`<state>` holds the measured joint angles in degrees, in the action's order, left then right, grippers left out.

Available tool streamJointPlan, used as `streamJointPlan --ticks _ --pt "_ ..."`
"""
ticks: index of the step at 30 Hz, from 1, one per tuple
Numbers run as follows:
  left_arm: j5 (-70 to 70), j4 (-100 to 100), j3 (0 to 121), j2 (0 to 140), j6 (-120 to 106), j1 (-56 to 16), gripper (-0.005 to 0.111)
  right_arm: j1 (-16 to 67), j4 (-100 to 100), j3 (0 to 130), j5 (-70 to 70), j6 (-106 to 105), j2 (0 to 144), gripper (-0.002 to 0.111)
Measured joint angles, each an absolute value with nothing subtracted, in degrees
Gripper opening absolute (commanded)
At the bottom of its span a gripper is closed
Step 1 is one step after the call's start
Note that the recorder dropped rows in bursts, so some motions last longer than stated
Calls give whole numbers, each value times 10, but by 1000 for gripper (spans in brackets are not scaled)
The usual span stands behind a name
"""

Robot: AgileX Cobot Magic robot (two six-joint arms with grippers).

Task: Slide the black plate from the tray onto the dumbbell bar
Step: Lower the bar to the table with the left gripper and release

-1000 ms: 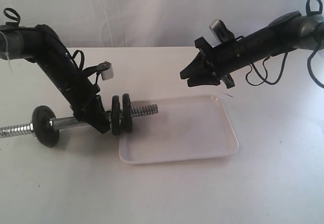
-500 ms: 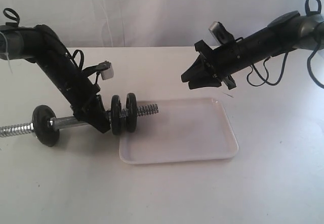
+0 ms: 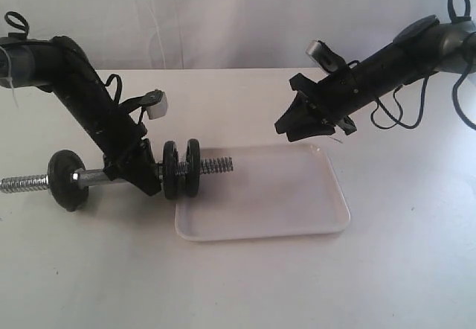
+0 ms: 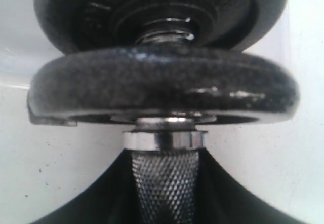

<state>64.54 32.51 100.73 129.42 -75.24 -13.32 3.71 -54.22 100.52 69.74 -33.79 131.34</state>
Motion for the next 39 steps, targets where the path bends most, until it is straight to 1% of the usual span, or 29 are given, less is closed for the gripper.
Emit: streamJointPlan --ticks 7,14,37,39 --pt "645 321 1007 1294 -755 -133 0 36 -537 1005 697 -338 1313 33" --pt "645 315 971 1277 -820 -134 0 36 -537 1005 695 -359 1313 33" --pt "645 316 971 1277 -813 -134 0 36 -537 1005 677 -377 1313 33" --pt "645 316 971 1277 -811 -134 4 36 -537 1005 677 -377 1313 33"
